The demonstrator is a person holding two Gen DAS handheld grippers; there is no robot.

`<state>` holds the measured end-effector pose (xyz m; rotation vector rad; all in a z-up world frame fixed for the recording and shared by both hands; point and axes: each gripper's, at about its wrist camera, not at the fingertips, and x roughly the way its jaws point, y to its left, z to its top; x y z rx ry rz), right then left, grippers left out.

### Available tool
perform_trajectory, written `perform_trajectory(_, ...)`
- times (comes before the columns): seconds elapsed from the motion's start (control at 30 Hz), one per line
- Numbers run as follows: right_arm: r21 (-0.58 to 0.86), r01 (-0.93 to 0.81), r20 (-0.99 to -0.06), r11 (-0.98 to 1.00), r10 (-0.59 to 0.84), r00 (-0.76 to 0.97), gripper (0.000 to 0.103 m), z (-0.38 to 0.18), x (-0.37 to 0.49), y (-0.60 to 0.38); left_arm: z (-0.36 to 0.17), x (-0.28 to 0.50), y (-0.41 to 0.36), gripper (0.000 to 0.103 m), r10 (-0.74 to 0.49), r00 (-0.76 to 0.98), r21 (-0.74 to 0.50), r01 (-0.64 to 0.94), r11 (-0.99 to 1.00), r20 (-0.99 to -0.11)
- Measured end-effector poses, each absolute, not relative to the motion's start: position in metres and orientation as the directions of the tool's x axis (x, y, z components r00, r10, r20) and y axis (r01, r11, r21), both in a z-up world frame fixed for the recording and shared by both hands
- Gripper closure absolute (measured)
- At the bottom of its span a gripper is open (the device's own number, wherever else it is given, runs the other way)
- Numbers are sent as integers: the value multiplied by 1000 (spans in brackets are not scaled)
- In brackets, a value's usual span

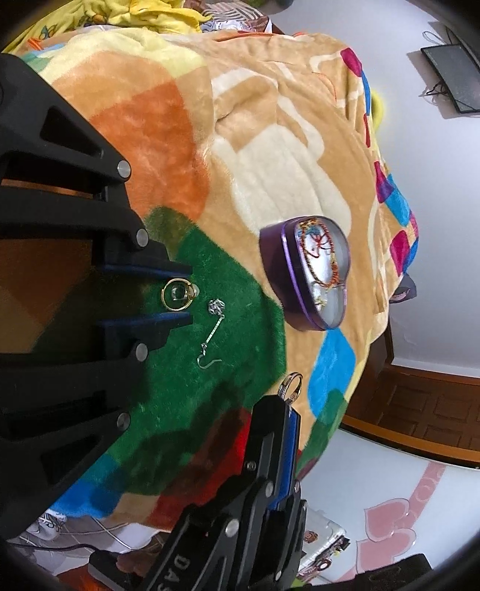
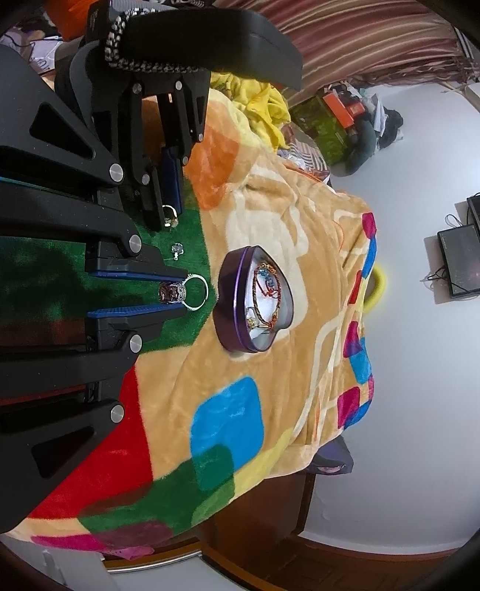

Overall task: Organize jewelry
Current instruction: 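Grasp the gold ring with the left gripper while the right gripper holds the dark-stone ring, then carry the gold ring and dark-stone ring over the heart tin with both grippers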

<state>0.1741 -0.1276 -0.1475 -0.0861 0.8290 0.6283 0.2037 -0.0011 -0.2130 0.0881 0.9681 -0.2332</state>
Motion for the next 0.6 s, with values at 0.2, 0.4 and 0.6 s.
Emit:
perform_trajectory(0.2, 156, -544, -695, 824, 483, 532, 92, -137, 177, -130, -189, 200, 2, 86, -164, 587, -29, 233, 972, -793)
perform_trajectory(0.4, 144, -544, -669, 827, 486, 562, 92, -122, 182, -129, -163, 204, 9, 86, -164, 638, -31, 215, 976, -752)
perform_trajectory(0.6, 134, -550, -639, 825, 496, 588, 92, -109, 189, -125, -144, 215, 17, 86, -160, 679, -32, 198, 980, -716)
